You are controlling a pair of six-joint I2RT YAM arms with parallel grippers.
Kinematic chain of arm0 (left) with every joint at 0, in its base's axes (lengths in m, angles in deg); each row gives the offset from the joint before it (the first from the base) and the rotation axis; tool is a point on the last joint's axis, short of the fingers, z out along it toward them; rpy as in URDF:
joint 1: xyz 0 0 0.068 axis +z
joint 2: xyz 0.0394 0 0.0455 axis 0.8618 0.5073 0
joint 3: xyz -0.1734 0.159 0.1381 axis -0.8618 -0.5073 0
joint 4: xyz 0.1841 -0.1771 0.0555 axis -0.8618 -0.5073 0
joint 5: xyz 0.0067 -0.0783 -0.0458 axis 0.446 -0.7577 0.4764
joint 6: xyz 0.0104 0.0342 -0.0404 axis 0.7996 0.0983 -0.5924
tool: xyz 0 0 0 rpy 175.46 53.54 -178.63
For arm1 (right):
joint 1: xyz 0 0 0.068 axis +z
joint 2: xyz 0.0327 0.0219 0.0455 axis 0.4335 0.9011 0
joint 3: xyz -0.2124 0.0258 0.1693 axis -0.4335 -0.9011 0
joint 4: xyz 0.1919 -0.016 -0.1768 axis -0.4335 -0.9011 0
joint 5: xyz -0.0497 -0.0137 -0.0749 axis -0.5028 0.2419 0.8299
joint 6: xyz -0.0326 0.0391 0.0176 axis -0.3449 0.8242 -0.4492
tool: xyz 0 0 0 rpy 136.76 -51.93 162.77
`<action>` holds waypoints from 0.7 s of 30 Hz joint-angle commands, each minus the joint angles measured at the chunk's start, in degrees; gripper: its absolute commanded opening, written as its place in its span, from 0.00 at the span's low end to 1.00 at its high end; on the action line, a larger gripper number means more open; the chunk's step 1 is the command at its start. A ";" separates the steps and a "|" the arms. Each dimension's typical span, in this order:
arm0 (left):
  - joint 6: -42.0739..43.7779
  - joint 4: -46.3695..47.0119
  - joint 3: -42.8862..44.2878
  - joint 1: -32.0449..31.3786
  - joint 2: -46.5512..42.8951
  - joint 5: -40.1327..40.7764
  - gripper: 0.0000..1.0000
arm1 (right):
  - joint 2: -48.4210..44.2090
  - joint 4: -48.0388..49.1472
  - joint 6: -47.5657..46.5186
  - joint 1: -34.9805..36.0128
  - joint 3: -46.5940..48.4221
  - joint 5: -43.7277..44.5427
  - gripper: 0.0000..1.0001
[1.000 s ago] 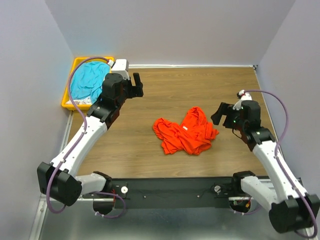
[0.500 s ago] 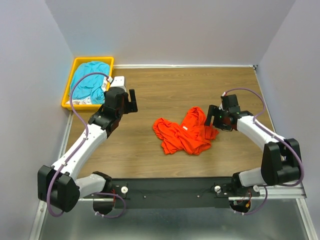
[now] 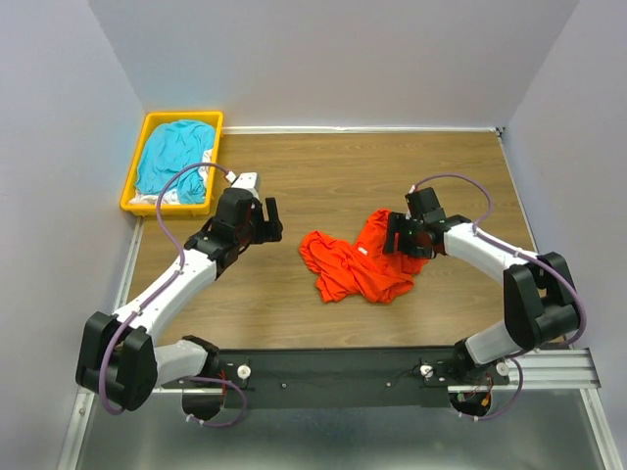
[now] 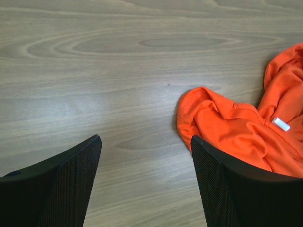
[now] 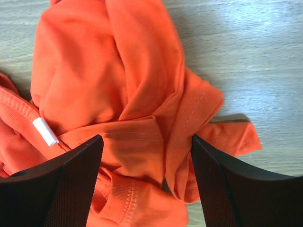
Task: Fold and stack the t-shirts
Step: Flatten the tshirt out
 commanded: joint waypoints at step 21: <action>-1.39 3.35 -2.21 -7.14 7.74 -7.86 0.81 | -10.51 -2.17 1.85 3.17 -1.32 -0.05 0.65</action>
